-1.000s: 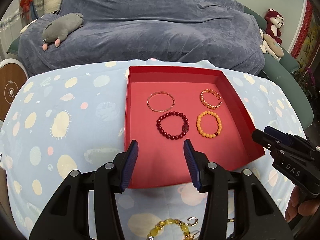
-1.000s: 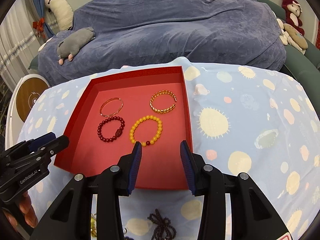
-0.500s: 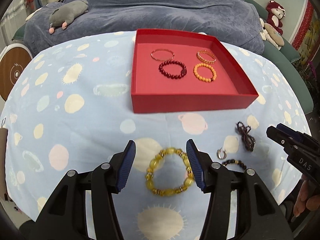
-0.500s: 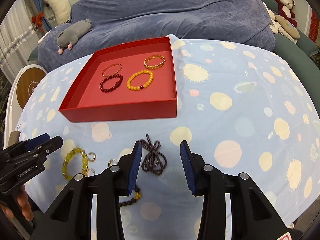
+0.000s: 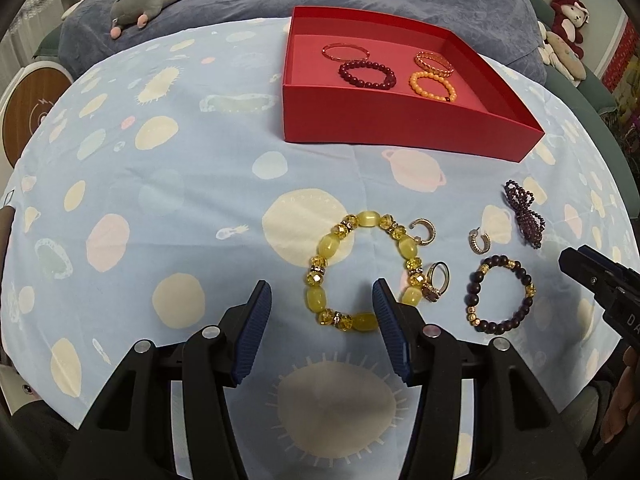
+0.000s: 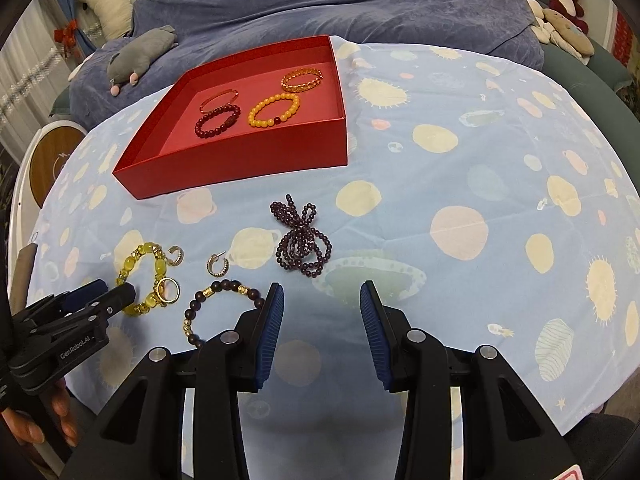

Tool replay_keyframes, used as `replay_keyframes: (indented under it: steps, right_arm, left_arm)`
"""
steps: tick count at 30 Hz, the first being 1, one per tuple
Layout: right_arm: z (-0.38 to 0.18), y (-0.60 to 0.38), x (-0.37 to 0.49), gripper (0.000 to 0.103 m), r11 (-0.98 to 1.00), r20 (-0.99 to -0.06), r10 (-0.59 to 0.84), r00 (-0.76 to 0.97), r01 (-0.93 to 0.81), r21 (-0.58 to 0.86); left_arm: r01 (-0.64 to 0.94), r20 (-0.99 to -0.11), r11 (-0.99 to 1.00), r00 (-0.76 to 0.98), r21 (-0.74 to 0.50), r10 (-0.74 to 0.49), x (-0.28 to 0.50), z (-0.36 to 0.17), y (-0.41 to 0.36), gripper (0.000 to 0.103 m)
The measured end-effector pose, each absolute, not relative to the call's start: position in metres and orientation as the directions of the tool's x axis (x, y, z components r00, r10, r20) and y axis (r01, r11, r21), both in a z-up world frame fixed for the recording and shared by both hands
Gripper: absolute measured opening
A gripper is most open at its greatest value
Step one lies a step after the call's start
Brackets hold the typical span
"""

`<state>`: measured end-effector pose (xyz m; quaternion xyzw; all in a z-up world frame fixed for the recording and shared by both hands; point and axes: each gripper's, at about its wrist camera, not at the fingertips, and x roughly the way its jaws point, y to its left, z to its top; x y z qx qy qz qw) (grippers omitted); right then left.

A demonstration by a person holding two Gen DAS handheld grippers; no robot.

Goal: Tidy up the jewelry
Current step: 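Lift both open tools out of the box back toward the jewelry, then grasp the yellow bead bracelet with the left tool while the right tool grasps the garnet bead strand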

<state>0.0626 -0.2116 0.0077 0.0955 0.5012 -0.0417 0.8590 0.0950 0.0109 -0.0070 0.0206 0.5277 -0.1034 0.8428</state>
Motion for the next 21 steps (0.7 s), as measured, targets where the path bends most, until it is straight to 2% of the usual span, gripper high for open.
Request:
replay_keyframes:
  steps: [5, 13, 18, 21]
  right_arm:
    - [0.005, -0.208, 0.080, 0.039, 0.979, -0.868, 0.027, 0.495, 0.162, 0.123]
    - [0.001, -0.203, 0.097, 0.039, 0.977, -0.870, 0.035, 0.492, 0.166, 0.133]
    - [-0.009, -0.204, 0.103, 0.038, 0.978, -0.882, 0.035, 0.470, 0.166, 0.128]
    - [-0.014, -0.206, 0.103, 0.028, 0.977, -0.889, 0.050, 0.454, 0.164, 0.139]
  left_arm:
    - [0.209, -0.890, 0.975, 0.429, -0.069, -0.155, 0.097, -0.008, 0.008, 0.047]
    - [0.226, -0.888, 0.970, 0.422, -0.091, -0.182, 0.101, -0.008, 0.006, 0.010]
    - [0.237, -0.890, 0.966, 0.413, -0.101, -0.194, 0.101, -0.007, 0.004, 0.009]
    - [0.237, -0.891, 0.965, 0.407, -0.111, -0.202, 0.101, -0.005, 0.004, 0.009]
